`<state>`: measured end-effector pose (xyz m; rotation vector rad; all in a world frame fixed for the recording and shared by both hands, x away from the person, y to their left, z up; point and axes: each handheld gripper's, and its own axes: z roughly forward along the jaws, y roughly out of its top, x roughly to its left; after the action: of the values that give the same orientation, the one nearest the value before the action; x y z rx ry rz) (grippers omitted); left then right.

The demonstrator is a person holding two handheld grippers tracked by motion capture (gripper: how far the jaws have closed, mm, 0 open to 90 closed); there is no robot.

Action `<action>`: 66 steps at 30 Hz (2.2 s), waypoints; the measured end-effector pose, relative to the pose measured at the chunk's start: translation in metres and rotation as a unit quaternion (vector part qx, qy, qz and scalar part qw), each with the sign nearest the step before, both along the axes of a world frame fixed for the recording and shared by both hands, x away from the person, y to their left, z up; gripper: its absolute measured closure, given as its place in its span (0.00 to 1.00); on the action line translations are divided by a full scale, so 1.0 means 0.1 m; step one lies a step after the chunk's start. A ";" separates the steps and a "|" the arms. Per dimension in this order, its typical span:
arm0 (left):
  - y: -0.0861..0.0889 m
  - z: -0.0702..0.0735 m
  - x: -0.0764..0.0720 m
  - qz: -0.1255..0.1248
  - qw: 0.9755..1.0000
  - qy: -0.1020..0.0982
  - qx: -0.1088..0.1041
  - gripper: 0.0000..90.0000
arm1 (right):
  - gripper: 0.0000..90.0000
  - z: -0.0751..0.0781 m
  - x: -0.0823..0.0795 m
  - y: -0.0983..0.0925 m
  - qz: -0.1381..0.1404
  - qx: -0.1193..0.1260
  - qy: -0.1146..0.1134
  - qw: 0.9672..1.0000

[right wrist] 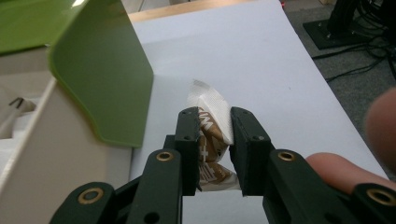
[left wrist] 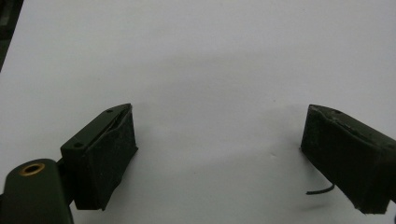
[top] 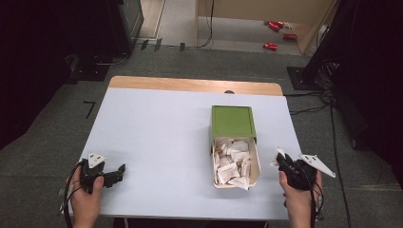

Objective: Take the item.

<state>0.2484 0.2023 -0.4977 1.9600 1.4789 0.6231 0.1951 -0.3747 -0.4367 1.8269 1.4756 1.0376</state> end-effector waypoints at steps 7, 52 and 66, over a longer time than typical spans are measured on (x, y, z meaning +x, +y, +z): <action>0.00 0.00 0.00 0.000 1.000 0.000 0.000 0.12 | 0.83 -0.10 0.02 -0.05 -0.004 0.006 0.013 1.000; 0.00 0.00 0.00 0.000 1.000 0.000 0.000 0.12 | 0.83 -0.48 0.12 -0.17 -0.018 -0.004 0.070 0.997; 0.00 0.00 0.00 0.000 1.000 0.000 0.000 0.12 | 0.67 -0.48 0.13 -0.19 -0.006 0.011 0.069 0.998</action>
<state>0.2486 0.2024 -0.4977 1.9609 1.4788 0.6223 0.2079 -0.3934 -0.4846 1.9538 1.5363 0.9422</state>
